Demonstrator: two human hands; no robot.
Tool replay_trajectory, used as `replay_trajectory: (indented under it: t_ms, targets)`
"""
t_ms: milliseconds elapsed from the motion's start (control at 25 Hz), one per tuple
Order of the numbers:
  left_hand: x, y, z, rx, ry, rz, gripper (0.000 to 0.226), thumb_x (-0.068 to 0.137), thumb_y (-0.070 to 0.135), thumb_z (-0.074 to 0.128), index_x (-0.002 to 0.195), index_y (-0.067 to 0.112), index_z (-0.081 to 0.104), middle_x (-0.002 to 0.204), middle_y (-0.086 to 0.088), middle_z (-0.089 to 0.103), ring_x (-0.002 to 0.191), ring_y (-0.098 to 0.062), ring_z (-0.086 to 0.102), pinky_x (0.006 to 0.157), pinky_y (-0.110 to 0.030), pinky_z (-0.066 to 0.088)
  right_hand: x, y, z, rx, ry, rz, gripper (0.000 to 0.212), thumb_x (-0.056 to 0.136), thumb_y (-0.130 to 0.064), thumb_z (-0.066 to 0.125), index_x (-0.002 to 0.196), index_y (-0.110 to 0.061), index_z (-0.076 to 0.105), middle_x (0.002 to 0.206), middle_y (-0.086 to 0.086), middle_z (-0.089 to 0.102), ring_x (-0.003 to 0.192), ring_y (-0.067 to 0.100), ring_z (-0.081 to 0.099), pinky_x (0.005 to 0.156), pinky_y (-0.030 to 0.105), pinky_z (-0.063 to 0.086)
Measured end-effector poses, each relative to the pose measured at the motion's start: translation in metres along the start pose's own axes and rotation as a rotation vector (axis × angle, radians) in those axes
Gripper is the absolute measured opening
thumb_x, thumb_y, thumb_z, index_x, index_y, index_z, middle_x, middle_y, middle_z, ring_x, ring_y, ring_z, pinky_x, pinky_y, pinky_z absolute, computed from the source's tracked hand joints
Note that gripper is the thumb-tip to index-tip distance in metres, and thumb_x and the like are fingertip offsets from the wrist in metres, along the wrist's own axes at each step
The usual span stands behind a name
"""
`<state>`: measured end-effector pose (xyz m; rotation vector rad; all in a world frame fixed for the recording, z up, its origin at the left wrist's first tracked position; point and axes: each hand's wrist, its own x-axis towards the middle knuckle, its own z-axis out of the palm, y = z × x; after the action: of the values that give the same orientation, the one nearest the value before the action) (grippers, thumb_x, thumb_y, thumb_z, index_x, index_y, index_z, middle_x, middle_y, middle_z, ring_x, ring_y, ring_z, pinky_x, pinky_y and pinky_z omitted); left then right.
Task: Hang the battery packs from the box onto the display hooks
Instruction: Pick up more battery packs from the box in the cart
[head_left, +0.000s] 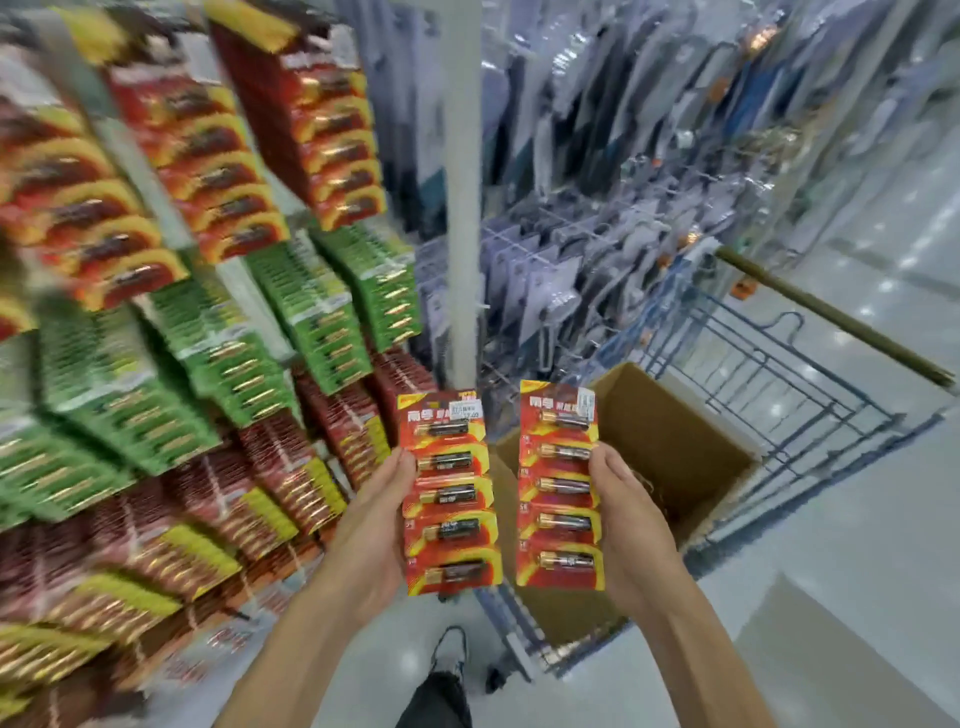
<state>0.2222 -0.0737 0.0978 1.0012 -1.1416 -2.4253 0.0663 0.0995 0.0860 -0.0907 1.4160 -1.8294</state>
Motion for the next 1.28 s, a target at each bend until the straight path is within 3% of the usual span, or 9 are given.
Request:
replay_trajectory:
  t_ms: [160,440,600,720,840,1000,1080,1200,1280]
  targets:
    - [-0.06,0.011,-0.05,-0.064,0.142,0.139,0.032,0.109,0.032,0.043,0.135,0.024,0.06,0.124,-0.013,0.074,0.11,-0.034,0.074,0.086,-0.05,0.06,-0.022,0.01,0.058,0.0,-0.199,0.055,0.04,0.099,-0.04,0.053,0.128,-0.015,0.064,0.113,0.017,0.073,0.096,0.034,0.073,0.084,0.05,0.058]
    - [-0.166,0.036,-0.154,-0.192,0.392,0.389,0.039,0.105,0.033,0.048,0.138,0.016,0.06,0.133,-0.019,0.069,0.121,-0.04,0.067,0.099,-0.058,0.054,-0.05,0.05,0.191,-0.097,-0.48,0.14,0.034,0.099,-0.038,0.058,0.126,-0.02,0.069,0.122,0.016,0.072,0.105,0.036,0.071,0.087,0.053,0.057]
    - [-0.238,0.054,-0.219,-0.245,0.496,0.496,0.035,0.106,0.033,0.047,0.132,0.016,0.064,0.125,-0.017,0.073,0.108,-0.035,0.074,0.079,-0.049,0.062,-0.08,0.09,0.274,-0.144,-0.607,0.187,0.033,0.102,-0.033,0.056,0.129,-0.017,0.068,0.123,0.016,0.072,0.107,0.038,0.069,0.093,0.057,0.053]
    - [-0.29,0.07,-0.277,-0.283,0.553,0.553,0.044,0.102,0.035,0.053,0.14,0.015,0.058,0.125,-0.019,0.072,0.105,-0.036,0.073,0.074,-0.047,0.061,-0.113,0.121,0.344,-0.165,-0.615,0.185,0.036,0.098,-0.031,0.061,0.132,-0.018,0.064,0.124,0.008,0.073,0.109,0.032,0.071,0.096,0.051,0.055]
    - [-0.34,0.091,-0.336,-0.273,0.561,0.577,0.039,0.104,0.035,0.05,0.138,0.017,0.06,0.123,-0.019,0.073,0.105,-0.038,0.074,0.078,-0.049,0.061,-0.157,0.152,0.41,-0.232,-0.637,0.068,0.021,0.1,-0.032,0.059,0.121,-0.035,0.063,0.111,-0.011,0.076,0.099,0.007,0.074,0.084,0.035,0.059]
    - [-0.387,0.113,-0.401,-0.276,0.577,0.536,0.04,0.105,0.037,0.049,0.143,0.024,0.055,0.125,-0.015,0.074,0.111,-0.039,0.072,0.092,-0.057,0.057,-0.203,0.185,0.476,-0.281,-0.591,0.078,0.032,0.097,-0.042,0.059,0.128,-0.034,0.064,0.123,-0.008,0.073,0.12,0.02,0.067,0.104,0.052,0.052]
    - [-0.402,0.12,-0.423,-0.274,0.583,0.524,0.038,0.105,0.038,0.048,0.139,0.024,0.058,0.122,-0.016,0.074,0.109,-0.041,0.073,0.088,-0.055,0.058,-0.217,0.193,0.498,-0.266,-0.555,0.1,0.021,0.099,-0.039,0.058,0.117,-0.035,0.067,0.104,-0.011,0.079,0.104,0.017,0.075,0.094,0.053,0.056]
    - [-0.411,0.13,-0.445,-0.312,0.621,0.499,0.033,0.104,0.039,0.048,0.131,0.026,0.063,0.115,-0.017,0.077,0.101,-0.04,0.075,0.081,-0.051,0.06,-0.231,0.202,0.519,-0.201,-0.529,0.118,0.009,0.101,-0.03,0.056,0.101,-0.033,0.064,0.073,-0.015,0.077,0.063,0.005,0.075,0.068,0.041,0.054]
    - [-0.412,0.138,-0.454,-0.326,0.655,0.513,0.031,0.102,0.039,0.051,0.128,0.027,0.064,0.112,-0.015,0.078,0.099,-0.039,0.076,0.082,-0.051,0.059,-0.232,0.205,0.533,-0.171,-0.509,0.141,0.011,0.098,-0.029,0.061,0.108,-0.03,0.065,0.077,-0.01,0.079,0.066,0.011,0.076,0.068,0.041,0.054]
